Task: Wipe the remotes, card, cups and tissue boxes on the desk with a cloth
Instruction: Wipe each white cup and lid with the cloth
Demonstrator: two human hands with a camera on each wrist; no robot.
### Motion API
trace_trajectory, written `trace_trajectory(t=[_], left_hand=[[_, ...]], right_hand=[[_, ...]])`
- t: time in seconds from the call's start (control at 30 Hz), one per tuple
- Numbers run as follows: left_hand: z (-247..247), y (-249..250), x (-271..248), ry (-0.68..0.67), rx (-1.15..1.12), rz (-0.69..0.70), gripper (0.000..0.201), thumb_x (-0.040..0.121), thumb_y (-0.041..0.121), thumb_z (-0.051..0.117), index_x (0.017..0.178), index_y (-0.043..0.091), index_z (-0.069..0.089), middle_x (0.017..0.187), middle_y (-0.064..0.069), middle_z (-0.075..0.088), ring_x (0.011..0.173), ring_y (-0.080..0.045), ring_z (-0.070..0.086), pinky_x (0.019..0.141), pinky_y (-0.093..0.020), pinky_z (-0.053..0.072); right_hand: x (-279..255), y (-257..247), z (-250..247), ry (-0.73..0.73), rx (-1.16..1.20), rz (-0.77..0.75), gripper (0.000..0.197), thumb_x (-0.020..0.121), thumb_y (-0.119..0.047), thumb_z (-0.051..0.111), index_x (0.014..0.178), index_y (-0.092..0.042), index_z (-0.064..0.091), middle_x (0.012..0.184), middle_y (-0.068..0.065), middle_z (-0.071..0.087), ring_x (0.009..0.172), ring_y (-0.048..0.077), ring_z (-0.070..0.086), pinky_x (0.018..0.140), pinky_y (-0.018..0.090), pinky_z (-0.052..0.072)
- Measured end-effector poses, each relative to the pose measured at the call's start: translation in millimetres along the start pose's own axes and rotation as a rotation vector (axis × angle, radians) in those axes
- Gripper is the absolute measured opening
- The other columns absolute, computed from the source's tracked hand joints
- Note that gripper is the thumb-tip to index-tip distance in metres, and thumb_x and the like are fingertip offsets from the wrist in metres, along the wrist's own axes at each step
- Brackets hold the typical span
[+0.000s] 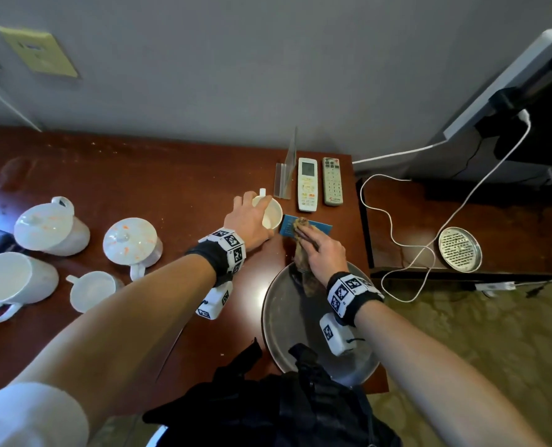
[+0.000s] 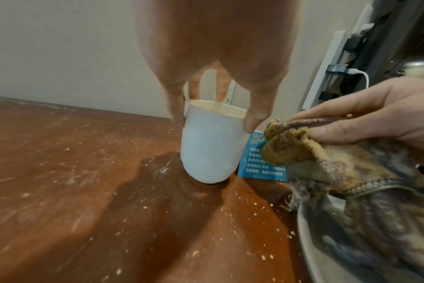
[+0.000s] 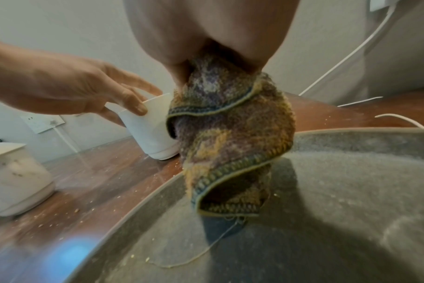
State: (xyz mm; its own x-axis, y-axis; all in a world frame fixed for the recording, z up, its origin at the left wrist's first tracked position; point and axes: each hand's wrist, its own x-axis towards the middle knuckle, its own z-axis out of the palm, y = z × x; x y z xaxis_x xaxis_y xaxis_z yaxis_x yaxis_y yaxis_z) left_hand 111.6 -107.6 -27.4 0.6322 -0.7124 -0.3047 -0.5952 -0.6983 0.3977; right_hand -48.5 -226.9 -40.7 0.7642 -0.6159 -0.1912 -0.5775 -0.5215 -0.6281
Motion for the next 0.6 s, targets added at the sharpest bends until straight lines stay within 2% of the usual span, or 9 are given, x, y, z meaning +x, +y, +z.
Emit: trace_trajectory(t=[0.13,0.37,0.5,0.6], left_hand=[[3.7,1.9,-1.8,0.017,-0.023,0.008,0.081,0.085,0.037,0.074,0.151,0.024,0.029,0.151,-0.007,0.028,0.135,-0.029,0.028,0.096,-0.044,0.046],[-1.7,-4.6,-17.2,0.032,-0.112,-0.005,0.092,0.083,0.041,0.075,0.155,0.023,0.021,0.157,-0.008,0.02,0.143,-0.029,0.02,0.107,-0.049,0.042],[-18.8,-24.0,-38.3,0.051,-0.142,0.004,0.093,0.082,0.044,0.074,0.155,0.021,0.022,0.159,-0.012,0.017,0.147,-0.032,0.014,0.114,-0.049,0.034],[-34.4,-48.0,-58.7,0.097,-0.192,-0.034,0.088,0.085,0.039,0.073,0.155,0.022,0.023,0.161,-0.011,0.013,0.149,-0.029,0.01,0.117,-0.047,0.031]], right_hand=[[-6.7,1.0,3.1,0.01,0.046,-0.023,0.038,0.097,-0.023,0.059,0.133,-0.033,0.059,0.14,-0.002,0.056,0.129,0.018,0.052,0.113,0.035,0.036],[-24.3,-8.8,4.9,0.032,0.059,-0.032,0.038,0.097,-0.025,0.058,0.133,-0.035,0.058,0.141,-0.001,0.056,0.129,0.02,0.052,0.111,0.04,0.04],[-34.6,-28.3,13.0,0.063,0.035,-0.098,0.037,0.095,-0.024,0.061,0.131,-0.033,0.061,0.139,-0.001,0.057,0.129,0.018,0.052,0.111,0.033,0.038],[-39.1,-51.6,25.9,0.042,0.052,-0.15,0.036,0.094,-0.024,0.062,0.129,-0.033,0.063,0.137,-0.003,0.059,0.127,0.019,0.054,0.11,0.037,0.04]])
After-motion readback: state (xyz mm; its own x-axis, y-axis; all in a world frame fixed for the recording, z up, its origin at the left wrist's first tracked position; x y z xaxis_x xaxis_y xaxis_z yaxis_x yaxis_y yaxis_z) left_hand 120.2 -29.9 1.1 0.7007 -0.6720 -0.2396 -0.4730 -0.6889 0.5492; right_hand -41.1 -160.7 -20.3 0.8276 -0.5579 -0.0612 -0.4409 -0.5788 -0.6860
